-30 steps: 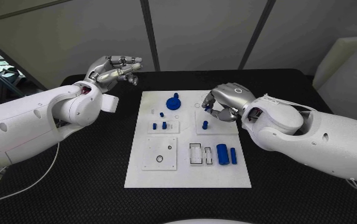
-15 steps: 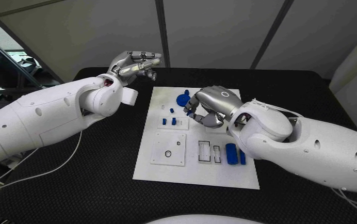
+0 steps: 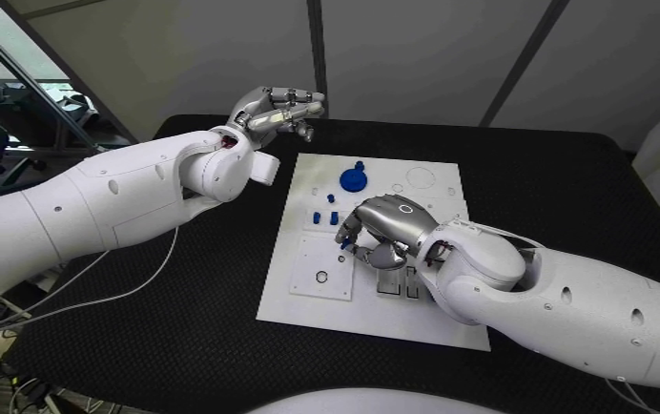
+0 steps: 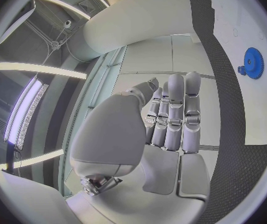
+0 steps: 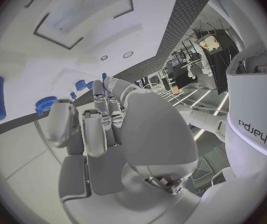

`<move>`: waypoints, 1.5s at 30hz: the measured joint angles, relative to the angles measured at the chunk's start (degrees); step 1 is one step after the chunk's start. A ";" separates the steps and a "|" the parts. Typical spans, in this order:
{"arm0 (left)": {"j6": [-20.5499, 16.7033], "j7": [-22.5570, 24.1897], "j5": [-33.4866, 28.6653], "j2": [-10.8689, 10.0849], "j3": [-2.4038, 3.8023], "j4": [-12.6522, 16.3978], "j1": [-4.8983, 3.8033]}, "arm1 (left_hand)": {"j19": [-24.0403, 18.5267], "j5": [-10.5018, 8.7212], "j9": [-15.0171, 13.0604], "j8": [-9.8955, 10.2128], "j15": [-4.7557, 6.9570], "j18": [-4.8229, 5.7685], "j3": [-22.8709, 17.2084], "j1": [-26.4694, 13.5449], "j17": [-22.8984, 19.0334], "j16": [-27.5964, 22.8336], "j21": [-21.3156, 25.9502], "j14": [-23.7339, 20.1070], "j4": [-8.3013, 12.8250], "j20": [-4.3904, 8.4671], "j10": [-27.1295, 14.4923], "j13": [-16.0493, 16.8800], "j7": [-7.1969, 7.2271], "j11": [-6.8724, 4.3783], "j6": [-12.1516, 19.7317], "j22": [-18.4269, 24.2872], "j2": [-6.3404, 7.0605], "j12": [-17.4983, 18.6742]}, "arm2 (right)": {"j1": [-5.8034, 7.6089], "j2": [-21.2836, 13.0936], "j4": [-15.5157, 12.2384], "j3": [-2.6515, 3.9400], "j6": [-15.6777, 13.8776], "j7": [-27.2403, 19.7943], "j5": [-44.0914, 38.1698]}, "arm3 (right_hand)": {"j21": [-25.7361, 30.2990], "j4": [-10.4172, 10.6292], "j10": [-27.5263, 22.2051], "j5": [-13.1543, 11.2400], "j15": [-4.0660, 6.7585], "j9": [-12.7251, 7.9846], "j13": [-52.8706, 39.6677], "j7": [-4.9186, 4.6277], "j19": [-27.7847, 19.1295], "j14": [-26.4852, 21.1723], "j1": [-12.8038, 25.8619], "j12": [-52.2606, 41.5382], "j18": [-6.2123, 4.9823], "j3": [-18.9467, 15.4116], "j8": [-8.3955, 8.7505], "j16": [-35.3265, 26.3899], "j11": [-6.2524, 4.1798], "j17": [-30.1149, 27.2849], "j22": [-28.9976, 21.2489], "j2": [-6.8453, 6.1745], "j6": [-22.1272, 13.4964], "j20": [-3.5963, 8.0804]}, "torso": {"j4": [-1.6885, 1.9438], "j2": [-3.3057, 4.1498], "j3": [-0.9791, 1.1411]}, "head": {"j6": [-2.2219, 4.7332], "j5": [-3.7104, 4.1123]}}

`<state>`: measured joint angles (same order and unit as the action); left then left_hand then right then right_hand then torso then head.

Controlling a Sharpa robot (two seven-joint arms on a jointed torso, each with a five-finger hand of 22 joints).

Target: Assemble the parts on the task board

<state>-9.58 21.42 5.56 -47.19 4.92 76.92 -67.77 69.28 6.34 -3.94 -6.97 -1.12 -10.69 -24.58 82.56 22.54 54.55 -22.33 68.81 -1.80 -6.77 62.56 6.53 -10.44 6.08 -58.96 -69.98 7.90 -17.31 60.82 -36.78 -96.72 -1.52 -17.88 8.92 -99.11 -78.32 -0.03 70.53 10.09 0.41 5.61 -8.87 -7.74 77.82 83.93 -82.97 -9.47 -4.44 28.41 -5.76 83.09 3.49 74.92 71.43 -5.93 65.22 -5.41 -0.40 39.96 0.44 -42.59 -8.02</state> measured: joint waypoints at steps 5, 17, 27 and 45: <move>0.10 -0.09 -0.03 0.38 -0.03 -0.33 0.00 | 0.00 0.00 0.00 0.00 0.00 0.00 0.00 0.00 0.00 0.00 0.00 0.00 0.00 0.00 0.00 0.00 0.00 0.00 0.00 0.00 0.00 0.00 | -0.27 0.51 0.73 -0.18 1.12 -0.45 -0.08 | 0.00 -0.16 0.00 -0.03 0.00 -0.03 0.01 0.00 0.00 0.00 0.45 0.00 0.00 0.16 0.00 0.00 0.00 0.00 0.00 -0.17 -0.01 0.00 | 0.00 0.00 0.01 | -0.15 -0.64; 0.42 -0.24 -0.08 0.55 -0.05 -0.50 -0.05 | 0.00 0.00 0.00 0.00 0.00 0.00 0.00 -0.24 -0.12 0.00 0.23 0.00 0.00 0.00 0.00 0.05 -0.06 0.00 0.06 0.11 0.25 -0.26 | -0.52 1.10 1.35 -0.26 2.76 -0.96 -0.61 | 0.00 -0.16 0.00 -0.05 0.00 -0.12 0.01 0.08 0.00 0.00 0.44 0.00 0.00 0.16 0.01 0.00 0.00 -0.01 -0.01 -0.17 -0.08 0.00 | 0.00 0.04 0.01 | -0.58 -1.26; 0.92 -0.26 -0.10 0.52 -0.06 -0.43 -0.11 | -0.21 0.00 0.00 0.00 -0.20 0.01 0.15 -0.23 -0.18 0.01 0.23 -0.20 0.16 0.21 -0.41 0.04 -0.21 0.01 0.22 0.17 0.24 -0.60 | -0.54 1.42 2.10 -0.24 4.02 -0.98 -1.18 | 0.00 -0.16 -0.01 -0.15 0.00 -0.04 0.01 0.09 0.00 0.00 0.44 0.00 0.00 0.16 0.01 0.00 0.01 -0.01 -0.01 -0.17 -0.10 0.00 | -0.01 0.05 0.01 | -0.68 -1.34; 1.19 -0.37 -0.13 0.40 -0.06 -0.45 -0.16 | -0.21 0.00 0.00 0.00 -0.21 0.00 0.15 -0.23 -0.22 0.02 0.22 -0.21 0.15 0.21 -0.41 0.08 -0.21 0.01 0.21 0.16 0.24 -0.60 | -0.52 1.95 2.85 -0.23 4.31 -0.94 -2.40 | 0.00 -0.15 -0.01 -0.15 0.00 -0.10 0.03 -0.03 0.00 0.00 0.44 0.01 0.00 0.15 0.32 -0.01 0.01 -0.01 -0.02 -0.18 0.02 0.00 | -0.04 0.03 0.04 | -1.23 -1.65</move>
<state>-8.38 21.04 5.43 -46.79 4.86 76.47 -67.93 69.07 6.34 -3.94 -6.97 -1.33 -10.69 -24.42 82.33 22.31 54.58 -22.11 68.60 -1.65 -6.56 62.16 6.61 -10.65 6.09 -58.75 -69.82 8.14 -17.91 60.30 -34.83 -93.86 -1.75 -13.57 7.98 -101.51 -78.31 -0.18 70.52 9.93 0.41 5.51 -8.84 -7.77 77.82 83.93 -82.53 -9.46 -4.44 28.56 -5.43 83.08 3.50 74.91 71.41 -6.10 65.25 -5.41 -0.44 39.99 0.49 -43.82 -9.67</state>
